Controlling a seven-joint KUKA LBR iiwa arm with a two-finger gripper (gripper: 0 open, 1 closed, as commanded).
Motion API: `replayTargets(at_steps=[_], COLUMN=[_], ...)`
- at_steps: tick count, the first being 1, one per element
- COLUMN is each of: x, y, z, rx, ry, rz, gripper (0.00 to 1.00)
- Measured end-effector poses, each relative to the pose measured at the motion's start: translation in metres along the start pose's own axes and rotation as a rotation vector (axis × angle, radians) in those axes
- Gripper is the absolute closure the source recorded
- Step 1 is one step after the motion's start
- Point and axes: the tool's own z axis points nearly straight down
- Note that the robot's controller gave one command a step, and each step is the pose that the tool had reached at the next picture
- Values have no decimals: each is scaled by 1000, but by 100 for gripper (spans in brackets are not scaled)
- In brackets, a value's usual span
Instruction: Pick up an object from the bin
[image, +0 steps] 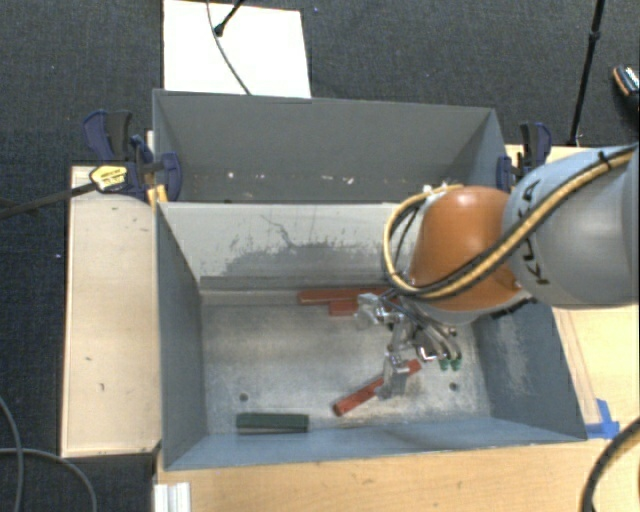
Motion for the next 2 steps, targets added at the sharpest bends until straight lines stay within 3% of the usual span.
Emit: replayTargets(at_steps=[1,2], x=[37,37], y=[-2,-2], z=[44,44], rx=[0,0], ry=[1,4], rz=[-113,-111], gripper=[0,100])
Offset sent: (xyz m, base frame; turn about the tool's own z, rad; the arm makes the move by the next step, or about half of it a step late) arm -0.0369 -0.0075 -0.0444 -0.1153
